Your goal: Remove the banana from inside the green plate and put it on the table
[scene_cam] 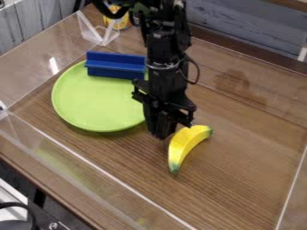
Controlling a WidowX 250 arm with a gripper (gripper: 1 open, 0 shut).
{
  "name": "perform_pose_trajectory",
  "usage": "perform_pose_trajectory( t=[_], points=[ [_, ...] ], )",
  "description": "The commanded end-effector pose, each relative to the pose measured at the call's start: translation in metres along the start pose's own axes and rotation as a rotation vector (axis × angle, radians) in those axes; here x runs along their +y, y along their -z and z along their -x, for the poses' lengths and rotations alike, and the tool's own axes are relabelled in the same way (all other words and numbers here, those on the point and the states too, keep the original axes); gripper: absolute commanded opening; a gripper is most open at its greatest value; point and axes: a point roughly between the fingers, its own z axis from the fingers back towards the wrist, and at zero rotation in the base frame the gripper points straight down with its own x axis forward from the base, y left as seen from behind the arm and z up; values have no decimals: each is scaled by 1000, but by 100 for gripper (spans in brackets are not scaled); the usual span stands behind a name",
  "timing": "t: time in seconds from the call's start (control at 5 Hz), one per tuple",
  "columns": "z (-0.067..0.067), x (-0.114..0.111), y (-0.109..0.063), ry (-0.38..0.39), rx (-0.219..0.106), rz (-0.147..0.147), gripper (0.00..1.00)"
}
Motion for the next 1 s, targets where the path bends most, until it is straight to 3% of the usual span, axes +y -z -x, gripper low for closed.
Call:
perform_pose_trajectory(
  t=[0.0,0.2,0.4,0.8],
  points=[
    [2,9,-5,-28,-13,-18,0],
    [6,13,-4,-47,-4,-24,0],
    [7,13,-3,-21,6,-32,100],
    [8,18,-13,37,23,-53,100]
  ],
)
